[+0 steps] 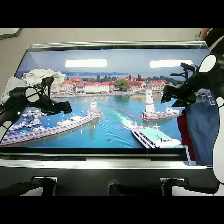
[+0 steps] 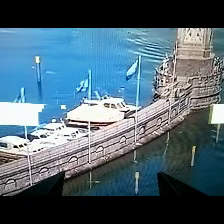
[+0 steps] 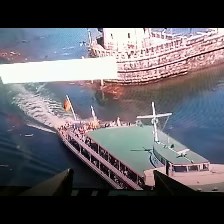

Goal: Fold the shirts.

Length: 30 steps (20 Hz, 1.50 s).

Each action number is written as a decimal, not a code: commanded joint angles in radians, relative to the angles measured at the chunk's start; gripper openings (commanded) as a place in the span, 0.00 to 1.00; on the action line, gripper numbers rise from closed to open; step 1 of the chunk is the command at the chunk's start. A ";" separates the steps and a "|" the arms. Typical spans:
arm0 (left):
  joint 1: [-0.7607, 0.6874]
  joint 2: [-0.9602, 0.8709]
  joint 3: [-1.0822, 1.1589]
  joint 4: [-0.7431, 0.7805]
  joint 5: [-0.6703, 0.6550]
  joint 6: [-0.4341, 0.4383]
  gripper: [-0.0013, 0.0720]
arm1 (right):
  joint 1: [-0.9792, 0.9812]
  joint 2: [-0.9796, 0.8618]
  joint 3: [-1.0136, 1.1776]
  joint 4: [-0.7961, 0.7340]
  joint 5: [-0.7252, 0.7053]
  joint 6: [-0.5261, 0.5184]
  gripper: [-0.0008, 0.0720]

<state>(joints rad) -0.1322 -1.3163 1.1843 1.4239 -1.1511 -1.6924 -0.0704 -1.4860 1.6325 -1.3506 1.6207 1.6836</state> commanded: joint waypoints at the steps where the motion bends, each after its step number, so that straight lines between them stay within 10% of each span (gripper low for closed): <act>1: 0.000 0.001 0.000 0.000 0.000 0.000 0.99 | 0.000 0.000 0.001 0.000 0.000 0.000 0.85; 13: 0.226 -0.232 0.333 -0.233 0.395 -0.103 1.00 | 0.000 -0.001 0.001 0.005 -0.433 0.003 0.78; 18: 0.498 -0.611 0.729 -0.414 0.325 -0.463 1.00 | 0.000 -0.004 0.001 0.006 -0.414 0.003 0.77; 28: 0.494 -0.854 0.729 -0.643 0.568 -0.417 1.00 | 0.000 -0.005 0.001 0.005 -0.332 0.003 0.77; 29: 0.494 -0.866 0.729 -0.644 0.556 -0.417 0.93 | 0.000 -0.005 0.001 0.005 -0.325 0.003 0.77; 30: 0.495 -0.873 0.729 -0.644 0.534 -0.416 0.56 | 0.000 -0.005 0.001 0.005 -0.314 0.003 0.77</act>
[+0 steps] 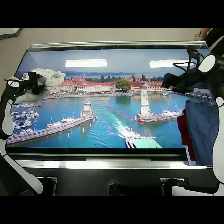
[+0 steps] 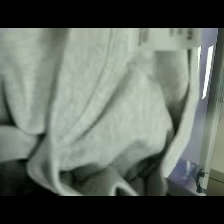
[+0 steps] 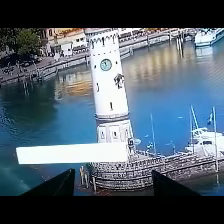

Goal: Fold the shirts.

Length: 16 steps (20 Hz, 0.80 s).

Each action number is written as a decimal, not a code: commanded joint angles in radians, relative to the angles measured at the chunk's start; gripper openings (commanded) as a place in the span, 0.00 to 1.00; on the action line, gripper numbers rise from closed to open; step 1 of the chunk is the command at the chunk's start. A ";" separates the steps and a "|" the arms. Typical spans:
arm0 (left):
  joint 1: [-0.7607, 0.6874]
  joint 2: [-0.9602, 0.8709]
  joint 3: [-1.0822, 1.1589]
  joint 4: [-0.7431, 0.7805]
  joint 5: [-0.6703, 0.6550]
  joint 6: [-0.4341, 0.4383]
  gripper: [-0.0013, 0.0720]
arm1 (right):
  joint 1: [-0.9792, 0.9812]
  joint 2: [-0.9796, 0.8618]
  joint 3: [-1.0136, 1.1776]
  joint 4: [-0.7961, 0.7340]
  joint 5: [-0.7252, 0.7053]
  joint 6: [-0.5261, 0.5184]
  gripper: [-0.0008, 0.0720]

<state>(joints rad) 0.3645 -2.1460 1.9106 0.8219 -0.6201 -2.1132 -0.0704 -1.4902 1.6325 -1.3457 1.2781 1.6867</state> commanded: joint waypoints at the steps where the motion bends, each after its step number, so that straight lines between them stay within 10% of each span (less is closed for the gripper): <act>1: 0.001 -0.043 0.003 -0.051 -0.016 0.030 0.14 | 0.000 0.000 0.001 -0.001 0.039 -0.001 0.77; 9: -0.064 0.358 0.107 -0.375 -0.126 0.863 0.06 | 0.000 0.097 0.009 -0.129 0.066 -0.139 0.77; 16: -0.433 0.855 0.031 0.176 -0.700 0.784 0.06 | 0.000 0.368 0.011 -0.159 0.198 -0.135 0.77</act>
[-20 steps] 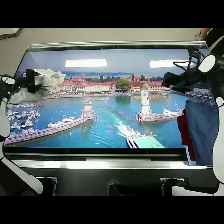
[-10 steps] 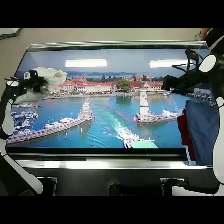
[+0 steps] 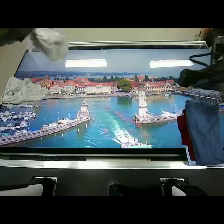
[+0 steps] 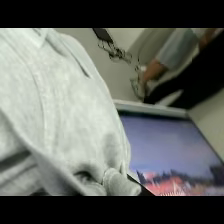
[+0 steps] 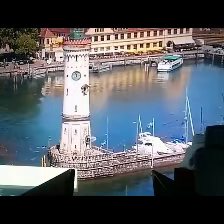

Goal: Fold the shirts.

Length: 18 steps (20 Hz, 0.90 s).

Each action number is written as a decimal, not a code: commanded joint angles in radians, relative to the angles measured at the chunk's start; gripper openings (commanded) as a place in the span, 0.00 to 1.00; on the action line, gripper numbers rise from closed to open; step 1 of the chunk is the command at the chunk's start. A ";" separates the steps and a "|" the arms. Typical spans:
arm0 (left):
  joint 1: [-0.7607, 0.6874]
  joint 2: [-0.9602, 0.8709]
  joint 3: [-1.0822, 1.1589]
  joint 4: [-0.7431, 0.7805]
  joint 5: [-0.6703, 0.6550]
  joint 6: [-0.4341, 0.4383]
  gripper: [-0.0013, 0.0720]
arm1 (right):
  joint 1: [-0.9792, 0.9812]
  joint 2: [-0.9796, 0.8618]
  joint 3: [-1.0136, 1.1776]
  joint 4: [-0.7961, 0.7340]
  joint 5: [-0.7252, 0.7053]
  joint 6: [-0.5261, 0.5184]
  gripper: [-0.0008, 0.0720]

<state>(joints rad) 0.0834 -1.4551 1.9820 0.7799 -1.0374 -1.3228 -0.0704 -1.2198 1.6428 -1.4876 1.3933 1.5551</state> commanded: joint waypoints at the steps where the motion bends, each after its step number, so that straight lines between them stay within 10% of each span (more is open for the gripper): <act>1: -0.216 0.186 -0.072 0.254 -0.369 -0.034 0.06 | 0.000 0.129 0.000 -0.017 0.129 -0.003 0.77; 4: -0.427 0.203 -0.244 0.283 -0.436 -0.107 0.06 | 0.000 0.201 0.000 -0.017 0.247 -0.003 0.77; 12: -0.745 0.007 -0.669 0.286 -0.065 -0.174 0.06 | 0.000 0.223 -0.001 -0.015 0.259 0.016 0.77; 13: -0.736 -0.032 -0.657 0.286 -0.076 -0.161 0.33 | 0.000 0.215 -0.002 -0.013 0.265 0.032 0.77; 14: -0.718 -0.055 -0.636 0.286 -0.107 -0.160 0.91 | 0.000 0.201 -0.005 -0.008 0.280 0.034 0.78; 18: -0.516 -0.018 -0.502 0.391 -0.296 -0.119 1.00 | 0.000 0.110 -0.117 0.056 0.246 0.042 0.91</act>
<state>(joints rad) -0.5350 -1.4757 1.4231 1.0996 -1.2167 -1.4651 -0.0704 -1.0561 1.5944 -1.4803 1.6581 1.5867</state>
